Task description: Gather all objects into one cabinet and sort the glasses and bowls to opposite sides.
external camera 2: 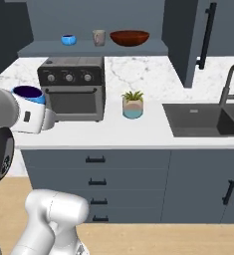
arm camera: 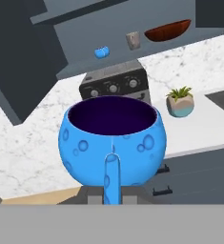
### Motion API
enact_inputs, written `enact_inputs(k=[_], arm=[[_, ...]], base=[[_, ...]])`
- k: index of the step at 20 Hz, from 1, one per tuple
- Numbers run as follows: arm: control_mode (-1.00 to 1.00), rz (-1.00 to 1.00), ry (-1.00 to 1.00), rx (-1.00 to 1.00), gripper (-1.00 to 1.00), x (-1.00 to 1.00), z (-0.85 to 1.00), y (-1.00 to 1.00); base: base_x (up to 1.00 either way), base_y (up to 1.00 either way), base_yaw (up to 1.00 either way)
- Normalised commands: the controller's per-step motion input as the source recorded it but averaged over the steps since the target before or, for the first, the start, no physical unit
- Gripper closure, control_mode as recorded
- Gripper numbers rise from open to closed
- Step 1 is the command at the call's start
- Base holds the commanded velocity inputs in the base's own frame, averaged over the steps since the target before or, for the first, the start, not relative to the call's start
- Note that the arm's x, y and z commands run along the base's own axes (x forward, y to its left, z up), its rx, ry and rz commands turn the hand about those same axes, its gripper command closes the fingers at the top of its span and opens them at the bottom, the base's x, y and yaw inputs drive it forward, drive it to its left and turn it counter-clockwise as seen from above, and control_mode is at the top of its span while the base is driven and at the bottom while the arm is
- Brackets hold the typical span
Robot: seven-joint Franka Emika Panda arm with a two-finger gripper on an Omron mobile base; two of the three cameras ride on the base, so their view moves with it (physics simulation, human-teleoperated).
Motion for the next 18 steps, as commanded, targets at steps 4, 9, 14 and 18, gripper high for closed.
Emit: enact_inputs(k=[4,9,14,18], arm=[[1.0,0.0,0.0,0.0,1.0,0.0,0.0,0.0],[1.0,0.0,0.0,0.0,1.0,0.0,0.0,0.0],[1.0,0.0,0.0,0.0,1.0,0.0,0.0,0.0],[1.0,0.0,0.0,0.0,1.0,0.0,0.0,0.0]], base=[[0.41,0.0,0.18],[0.37,0.0,0.23],[0.23,0.01,0.17],[0.23,0.0,0.2]])
